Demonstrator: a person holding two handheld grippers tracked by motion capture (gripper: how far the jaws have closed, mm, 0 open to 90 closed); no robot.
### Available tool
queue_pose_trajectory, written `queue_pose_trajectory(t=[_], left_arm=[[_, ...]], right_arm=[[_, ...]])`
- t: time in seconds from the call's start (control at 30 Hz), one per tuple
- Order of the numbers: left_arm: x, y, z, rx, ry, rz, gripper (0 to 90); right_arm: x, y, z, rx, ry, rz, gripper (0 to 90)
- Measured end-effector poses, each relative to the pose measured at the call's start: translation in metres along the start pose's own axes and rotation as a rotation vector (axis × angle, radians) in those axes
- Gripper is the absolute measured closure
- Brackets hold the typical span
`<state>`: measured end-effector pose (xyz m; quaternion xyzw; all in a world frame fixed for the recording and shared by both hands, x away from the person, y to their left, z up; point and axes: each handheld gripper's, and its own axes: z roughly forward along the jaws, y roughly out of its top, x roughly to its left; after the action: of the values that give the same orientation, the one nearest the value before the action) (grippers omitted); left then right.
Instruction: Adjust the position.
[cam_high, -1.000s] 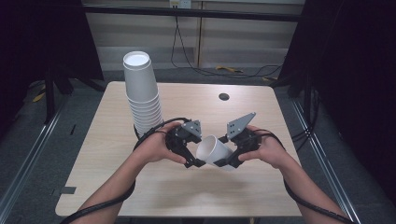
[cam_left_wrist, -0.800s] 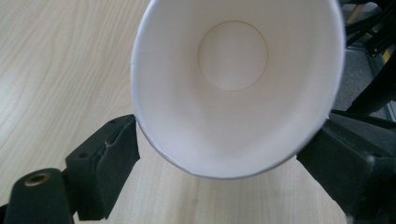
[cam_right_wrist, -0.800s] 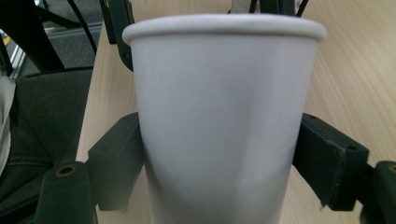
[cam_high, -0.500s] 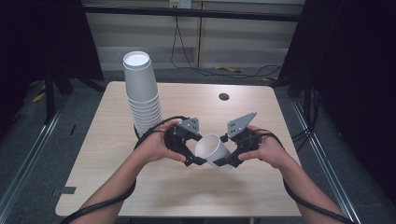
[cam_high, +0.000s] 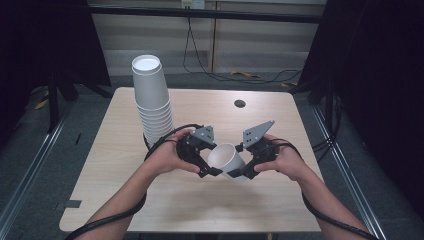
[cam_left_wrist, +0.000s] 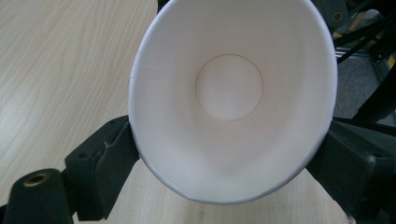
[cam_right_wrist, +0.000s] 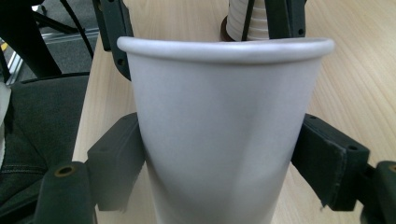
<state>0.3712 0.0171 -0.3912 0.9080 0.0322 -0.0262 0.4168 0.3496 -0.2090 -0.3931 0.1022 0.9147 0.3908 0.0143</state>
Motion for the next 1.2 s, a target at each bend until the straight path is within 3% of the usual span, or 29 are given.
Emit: queue_pose_trajectory(t=[0.77, 1.2], left_arm=[[-0.002, 0.005, -0.004, 0.053, 0.030, 0.011, 17.8], [0.001, 0.000, -0.010, 0.189, 0.111, -0.014, 16.6]], right_arm=[[-0.001, 0.000, 0.004, 0.002, -0.006, 0.015, 21.4], [-0.008, -0.021, 0.000, 0.016, -0.074, 0.061, 15.9]])
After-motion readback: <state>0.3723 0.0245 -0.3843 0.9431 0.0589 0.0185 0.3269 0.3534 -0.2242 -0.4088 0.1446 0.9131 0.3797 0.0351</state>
